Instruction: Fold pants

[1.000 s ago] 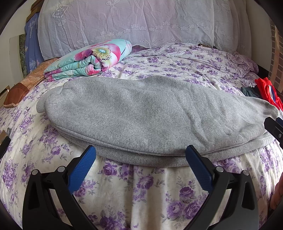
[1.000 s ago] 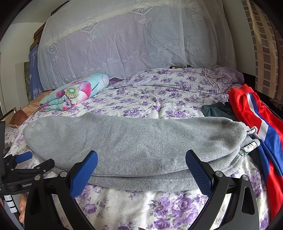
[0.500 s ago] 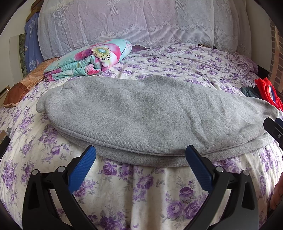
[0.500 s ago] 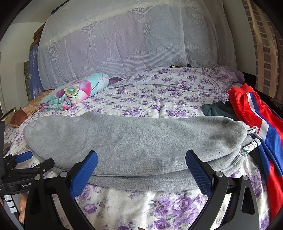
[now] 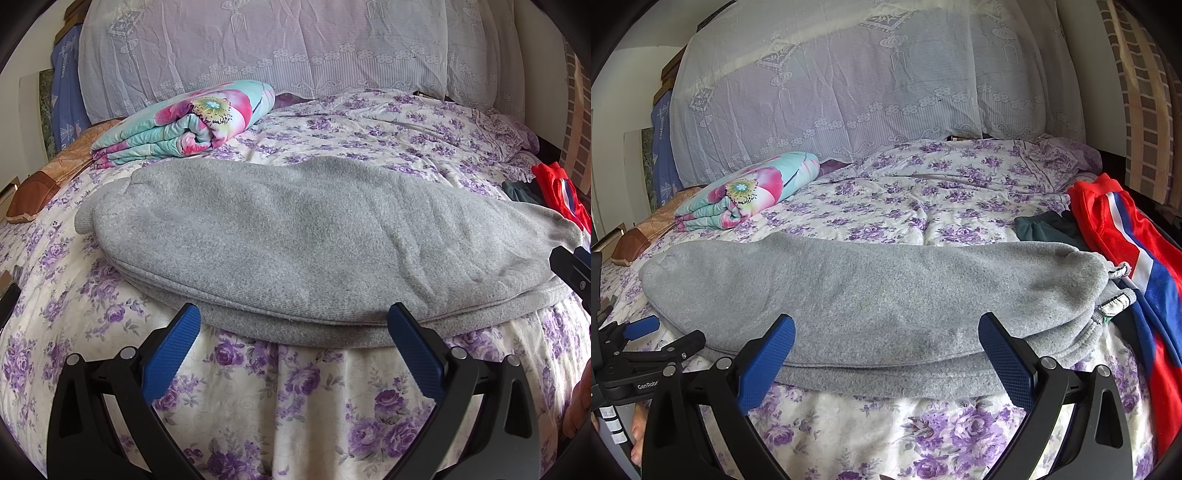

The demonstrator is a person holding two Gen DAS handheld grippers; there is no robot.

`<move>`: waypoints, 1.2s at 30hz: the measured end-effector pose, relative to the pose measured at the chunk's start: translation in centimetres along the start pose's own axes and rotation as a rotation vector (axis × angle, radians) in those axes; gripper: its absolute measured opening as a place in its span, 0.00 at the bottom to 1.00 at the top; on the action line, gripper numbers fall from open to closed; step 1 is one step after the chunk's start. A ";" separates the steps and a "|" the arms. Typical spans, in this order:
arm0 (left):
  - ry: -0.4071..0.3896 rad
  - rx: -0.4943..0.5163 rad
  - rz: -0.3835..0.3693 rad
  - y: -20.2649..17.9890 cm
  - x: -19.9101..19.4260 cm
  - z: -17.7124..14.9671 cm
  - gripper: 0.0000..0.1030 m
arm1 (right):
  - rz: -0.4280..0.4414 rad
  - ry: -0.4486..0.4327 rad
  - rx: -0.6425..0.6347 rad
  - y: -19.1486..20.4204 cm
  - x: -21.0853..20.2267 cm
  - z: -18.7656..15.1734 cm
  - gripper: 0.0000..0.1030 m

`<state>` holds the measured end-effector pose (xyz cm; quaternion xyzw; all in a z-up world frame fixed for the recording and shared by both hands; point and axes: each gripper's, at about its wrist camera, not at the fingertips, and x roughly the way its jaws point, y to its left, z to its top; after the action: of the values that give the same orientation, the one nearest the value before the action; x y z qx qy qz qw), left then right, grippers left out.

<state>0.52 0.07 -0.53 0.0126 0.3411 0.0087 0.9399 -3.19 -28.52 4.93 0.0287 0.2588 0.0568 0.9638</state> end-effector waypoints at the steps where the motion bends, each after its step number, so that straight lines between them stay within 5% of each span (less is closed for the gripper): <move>1: 0.000 0.000 0.000 0.0 0.0 0.0 0.96 | 0.001 0.000 0.000 0.0 0.0 0.0 0.97; 7: 0.002 -0.002 -0.003 0.0 0.0 0.0 0.96 | 0.004 0.003 -0.003 0.0 0.0 0.0 0.97; 12: 0.042 -0.098 -0.082 3.1 0.0 0.5 0.96 | 0.012 0.035 0.035 -0.3 0.2 -0.5 0.97; 17: 0.078 -0.200 -0.055 9.7 -0.4 2.2 0.96 | 0.073 0.015 0.220 -4.1 -1.2 -1.8 0.97; 21: 0.120 -0.398 -0.200 14.5 0.5 3.3 0.96 | 0.130 0.047 0.379 -6.8 -0.5 -2.5 0.97; 23: 0.138 -0.461 -0.245 15.5 1.3 3.9 0.96 | 0.155 0.078 0.427 -7.5 0.1 -2.7 0.97; 28: 0.124 -0.495 -0.198 15.5 1.9 5.0 0.94 | 0.173 0.056 0.519 -8.6 0.0 -3.2 0.97; 31: 0.128 -0.524 -0.202 16.0 1.9 5.8 0.63 | 0.191 0.056 0.572 -9.5 0.3 -3.4 0.97; 36: 0.193 -0.568 -0.197 16.4 3.6 6.5 0.62 | 0.198 0.052 0.591 -9.9 0.4 -3.4 0.97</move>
<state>7.30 16.44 2.62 -0.2844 0.4123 0.0138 0.8654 -3.64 -38.22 0.99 0.3311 0.2846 0.0737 0.8966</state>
